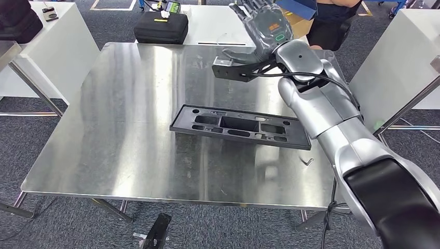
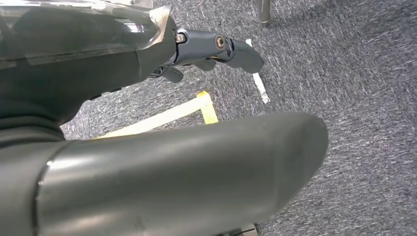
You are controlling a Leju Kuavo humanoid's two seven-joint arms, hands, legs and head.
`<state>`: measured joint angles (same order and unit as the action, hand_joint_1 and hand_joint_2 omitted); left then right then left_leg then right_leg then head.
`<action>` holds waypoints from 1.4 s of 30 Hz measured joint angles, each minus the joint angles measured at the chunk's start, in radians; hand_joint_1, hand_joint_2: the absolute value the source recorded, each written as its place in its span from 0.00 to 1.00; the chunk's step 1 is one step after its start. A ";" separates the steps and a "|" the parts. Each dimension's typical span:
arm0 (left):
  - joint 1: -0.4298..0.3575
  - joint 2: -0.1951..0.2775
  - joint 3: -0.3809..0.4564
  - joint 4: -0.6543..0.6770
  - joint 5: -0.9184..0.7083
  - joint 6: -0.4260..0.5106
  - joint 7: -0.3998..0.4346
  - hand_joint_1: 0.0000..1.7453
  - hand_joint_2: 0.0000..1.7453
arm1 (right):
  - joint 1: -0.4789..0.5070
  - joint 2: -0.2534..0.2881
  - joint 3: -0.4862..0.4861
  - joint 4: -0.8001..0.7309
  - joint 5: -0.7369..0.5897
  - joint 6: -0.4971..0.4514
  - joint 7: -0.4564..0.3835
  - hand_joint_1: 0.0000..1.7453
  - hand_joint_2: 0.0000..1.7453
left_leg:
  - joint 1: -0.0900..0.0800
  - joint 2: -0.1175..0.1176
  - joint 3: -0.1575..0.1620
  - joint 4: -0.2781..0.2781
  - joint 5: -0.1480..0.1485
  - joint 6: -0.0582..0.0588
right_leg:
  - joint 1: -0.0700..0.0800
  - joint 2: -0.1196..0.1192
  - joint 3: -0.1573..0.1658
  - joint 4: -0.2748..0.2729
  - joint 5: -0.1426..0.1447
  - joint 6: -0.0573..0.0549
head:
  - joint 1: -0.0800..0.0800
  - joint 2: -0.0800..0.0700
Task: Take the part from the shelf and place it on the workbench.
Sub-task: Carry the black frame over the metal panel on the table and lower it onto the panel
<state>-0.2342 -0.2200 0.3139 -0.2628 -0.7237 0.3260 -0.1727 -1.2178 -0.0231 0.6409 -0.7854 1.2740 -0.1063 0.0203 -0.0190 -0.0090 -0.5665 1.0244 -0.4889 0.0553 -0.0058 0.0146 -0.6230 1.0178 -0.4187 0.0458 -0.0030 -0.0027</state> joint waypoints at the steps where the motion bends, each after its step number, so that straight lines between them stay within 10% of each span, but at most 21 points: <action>1: 0.000 0.000 -0.003 0.000 0.001 0.000 0.000 0.00 0.00 | -0.001 -0.001 -0.002 -0.010 0.000 0.000 0.001 0.00 0.00 | 0.000 0.000 0.000 0.000 0.000 0.000 | 0.000 0.000 0.000 0.000 0.000 0.000 | 0.000 0.000; 9: 0.008 0.005 -0.030 -0.005 0.036 0.018 -0.001 0.00 0.00 | -0.006 -0.028 -0.057 -0.095 -0.051 -0.120 0.082 0.00 0.00 | -0.001 -0.001 0.000 0.000 0.000 0.000 | 0.000 -0.001 0.000 0.000 0.000 0.000 | 0.000 0.000; 16: 0.025 0.013 -0.052 -0.006 0.115 0.042 -0.034 0.00 0.00 | -0.013 -0.184 -0.216 -0.104 -0.123 -0.269 0.107 0.00 0.00 | -0.001 -0.008 -0.001 0.000 0.000 0.001 | 0.000 -0.006 0.002 -0.003 0.000 0.000 | 0.000 0.000; 20: 0.039 0.019 -0.069 -0.006 0.162 0.052 -0.080 0.00 1.00 | 0.064 -0.276 -0.365 -0.023 -0.339 -0.364 -0.050 0.00 0.00 | -0.001 -0.010 0.000 0.000 -0.001 0.002 | 0.001 -0.009 0.006 -0.005 0.000 0.001 | 0.000 0.000; 24: 0.050 0.028 -0.081 -0.006 0.208 0.081 -0.120 0.00 0.00 | 0.230 -0.324 -0.470 -0.045 -0.550 -0.389 -0.160 0.00 0.00 | -0.001 -0.008 0.003 0.000 -0.004 0.006 | 0.002 -0.007 0.008 -0.006 0.000 0.001 | 0.000 0.000; 29: 0.066 0.042 -0.106 -0.006 0.237 0.105 -0.137 0.00 0.00 | 0.514 -0.350 -0.531 -0.244 -0.665 -0.395 -0.182 0.00 0.00 | 0.000 -0.010 0.002 0.000 -0.005 0.006 | 0.003 -0.008 0.008 -0.007 -0.003 0.004 | -0.001 0.000; 42: 0.076 0.064 -0.137 -0.006 0.310 0.110 -0.140 0.00 0.00 | 0.811 -0.343 -0.542 -0.598 -0.661 -0.426 -0.206 0.00 0.00 | 0.005 -0.005 0.012 -0.022 0.016 0.027 | -0.006 -0.009 -0.013 0.034 -0.031 0.011 | 0.000 0.000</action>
<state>-0.1583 -0.1565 0.1765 -0.2686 -0.4134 0.4355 -0.3128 -0.4072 -0.3664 0.0990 -1.3831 0.6128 -0.5328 -0.1857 -0.0135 -0.0137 -0.5542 1.0026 -0.4725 0.0820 -0.0115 0.0058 -0.6356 1.0514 -0.4492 0.0570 -0.0025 -0.0027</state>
